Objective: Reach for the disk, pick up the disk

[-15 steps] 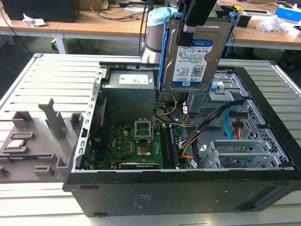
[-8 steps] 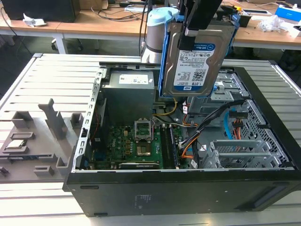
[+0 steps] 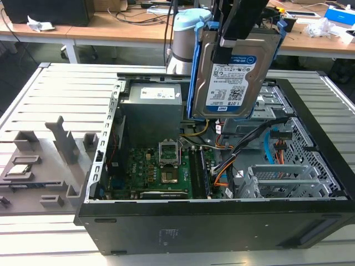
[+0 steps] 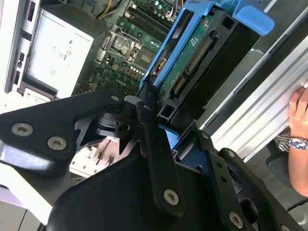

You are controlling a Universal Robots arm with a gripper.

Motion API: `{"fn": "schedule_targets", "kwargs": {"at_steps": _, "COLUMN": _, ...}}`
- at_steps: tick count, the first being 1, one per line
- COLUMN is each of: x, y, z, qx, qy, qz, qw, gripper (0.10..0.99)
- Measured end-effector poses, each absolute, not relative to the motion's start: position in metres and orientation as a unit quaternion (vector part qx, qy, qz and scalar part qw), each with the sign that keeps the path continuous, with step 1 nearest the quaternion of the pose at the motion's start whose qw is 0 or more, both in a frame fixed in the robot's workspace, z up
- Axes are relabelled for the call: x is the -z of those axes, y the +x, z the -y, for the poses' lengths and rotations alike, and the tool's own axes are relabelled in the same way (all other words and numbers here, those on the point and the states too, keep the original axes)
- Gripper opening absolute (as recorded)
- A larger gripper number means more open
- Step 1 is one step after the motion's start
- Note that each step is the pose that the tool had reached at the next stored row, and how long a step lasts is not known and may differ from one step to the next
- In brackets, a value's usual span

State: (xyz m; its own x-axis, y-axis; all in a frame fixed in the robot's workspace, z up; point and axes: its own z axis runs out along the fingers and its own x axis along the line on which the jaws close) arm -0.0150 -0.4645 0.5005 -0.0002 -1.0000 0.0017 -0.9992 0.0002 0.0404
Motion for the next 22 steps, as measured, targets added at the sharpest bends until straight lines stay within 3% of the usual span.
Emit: {"fn": "schedule_targets", "kwargs": {"at_steps": 22, "x": -0.500, "y": -0.015, "z": 0.504, "qx": 0.014, "qy": 0.707, "qz": 0.707, "qw": 0.015, "gripper": 0.369}}
